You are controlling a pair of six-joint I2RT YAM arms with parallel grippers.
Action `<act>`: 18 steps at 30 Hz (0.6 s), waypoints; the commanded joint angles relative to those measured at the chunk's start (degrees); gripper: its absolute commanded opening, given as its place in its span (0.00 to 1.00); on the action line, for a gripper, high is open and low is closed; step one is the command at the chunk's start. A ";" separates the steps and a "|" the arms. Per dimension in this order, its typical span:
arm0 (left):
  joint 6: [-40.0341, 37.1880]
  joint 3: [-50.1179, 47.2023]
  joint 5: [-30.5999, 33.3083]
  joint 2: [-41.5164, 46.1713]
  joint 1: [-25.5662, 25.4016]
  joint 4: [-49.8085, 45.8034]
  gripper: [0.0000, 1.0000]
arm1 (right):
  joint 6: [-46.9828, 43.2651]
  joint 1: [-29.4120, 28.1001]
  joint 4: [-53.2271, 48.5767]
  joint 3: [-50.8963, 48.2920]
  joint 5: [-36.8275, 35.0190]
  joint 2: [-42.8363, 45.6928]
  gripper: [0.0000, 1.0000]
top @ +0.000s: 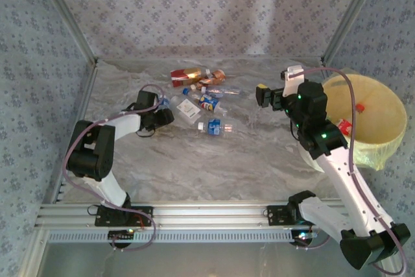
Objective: Put the plastic bottles in the bin
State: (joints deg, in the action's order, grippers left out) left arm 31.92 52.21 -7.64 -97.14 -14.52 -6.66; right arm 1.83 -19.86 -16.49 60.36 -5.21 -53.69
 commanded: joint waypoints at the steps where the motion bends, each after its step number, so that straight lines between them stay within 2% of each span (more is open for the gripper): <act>1: -3.21 -0.61 0.93 4.76 -0.07 -1.95 0.59 | -0.88 -0.76 0.05 1.27 -0.53 -0.26 1.00; 7: -5.89 -2.71 2.42 12.57 -0.07 -3.57 0.53 | 0.87 -2.67 1.65 -0.66 -0.29 -0.86 1.00; 10: -6.47 -3.84 1.50 17.31 -0.71 -3.48 0.52 | 4.48 -4.22 4.78 -2.63 2.54 -0.97 1.00; 12: -7.15 -4.09 -0.18 20.87 -1.82 -3.44 0.52 | 8.14 -6.09 7.06 -3.71 2.17 -1.50 1.00; 15: -8.44 -3.38 -2.97 25.52 -4.61 -2.92 0.52 | 15.43 -8.92 6.46 -2.82 -3.75 -3.50 1.00; 18: -6.92 -2.59 -11.38 28.17 -6.06 1.20 0.51 | 19.44 -9.75 5.95 -0.59 -4.00 -5.64 1.00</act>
State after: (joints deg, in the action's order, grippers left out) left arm 25.50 48.60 -10.96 -71.44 -19.27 -8.91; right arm 13.76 -28.91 -11.92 57.36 -6.68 -58.00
